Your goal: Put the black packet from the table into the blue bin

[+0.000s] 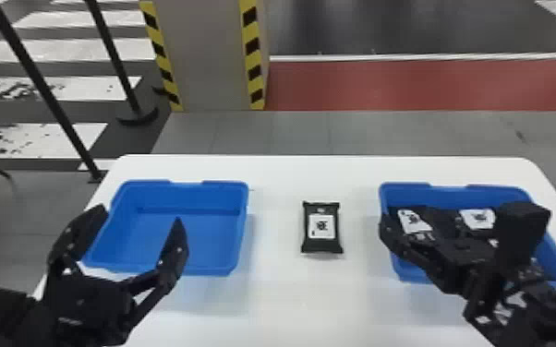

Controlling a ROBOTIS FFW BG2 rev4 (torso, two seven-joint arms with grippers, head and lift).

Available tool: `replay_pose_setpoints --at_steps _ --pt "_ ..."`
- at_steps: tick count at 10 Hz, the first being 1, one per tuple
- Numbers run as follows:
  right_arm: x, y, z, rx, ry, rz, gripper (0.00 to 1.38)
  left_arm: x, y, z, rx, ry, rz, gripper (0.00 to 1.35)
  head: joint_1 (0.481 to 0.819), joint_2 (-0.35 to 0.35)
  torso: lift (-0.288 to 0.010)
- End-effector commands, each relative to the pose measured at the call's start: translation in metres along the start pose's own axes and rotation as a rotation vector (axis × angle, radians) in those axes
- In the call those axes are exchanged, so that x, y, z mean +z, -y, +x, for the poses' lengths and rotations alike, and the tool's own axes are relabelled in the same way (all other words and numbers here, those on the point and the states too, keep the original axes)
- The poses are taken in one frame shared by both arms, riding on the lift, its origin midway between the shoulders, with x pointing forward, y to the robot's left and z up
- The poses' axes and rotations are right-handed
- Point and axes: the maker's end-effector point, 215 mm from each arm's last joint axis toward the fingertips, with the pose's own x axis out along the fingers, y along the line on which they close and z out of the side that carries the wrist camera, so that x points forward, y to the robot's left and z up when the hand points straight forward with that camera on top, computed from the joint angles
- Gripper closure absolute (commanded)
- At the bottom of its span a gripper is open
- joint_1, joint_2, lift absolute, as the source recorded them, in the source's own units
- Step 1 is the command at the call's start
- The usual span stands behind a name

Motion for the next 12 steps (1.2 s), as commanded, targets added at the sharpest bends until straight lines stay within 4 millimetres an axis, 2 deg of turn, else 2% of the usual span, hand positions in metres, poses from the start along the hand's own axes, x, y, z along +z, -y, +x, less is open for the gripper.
replay_pose_setpoints --at_steps 1,3,6,8,9,12 --pt "-0.006 -0.026 0.025 0.058 -0.057 -0.020 0.21 0.000 0.002 0.000 -0.003 -0.002 0.003 0.11 0.695 0.112 -0.110" --pt "-0.015 -0.044 0.043 0.097 -0.107 -0.024 0.21 -0.002 0.002 0.001 -0.004 -0.007 0.002 0.11 0.695 0.164 -0.110" --pt "-0.038 -0.062 0.077 0.144 -0.209 -0.065 0.21 -0.001 0.004 0.002 -0.007 -0.004 0.001 0.11 0.695 0.200 -0.110" --pt "-0.043 -0.065 0.096 0.162 -0.230 -0.079 0.21 -0.001 0.006 0.003 -0.010 -0.001 -0.002 0.12 0.695 0.223 -0.110" --pt "-0.054 -0.066 0.103 0.170 -0.258 -0.086 0.21 -0.001 0.005 0.003 -0.008 -0.001 -0.003 0.11 0.695 0.224 -0.110" --pt "-0.077 -0.096 0.130 0.259 -0.316 -0.110 0.20 -0.001 0.007 0.005 -0.010 0.002 -0.004 0.11 0.695 0.250 -0.110"
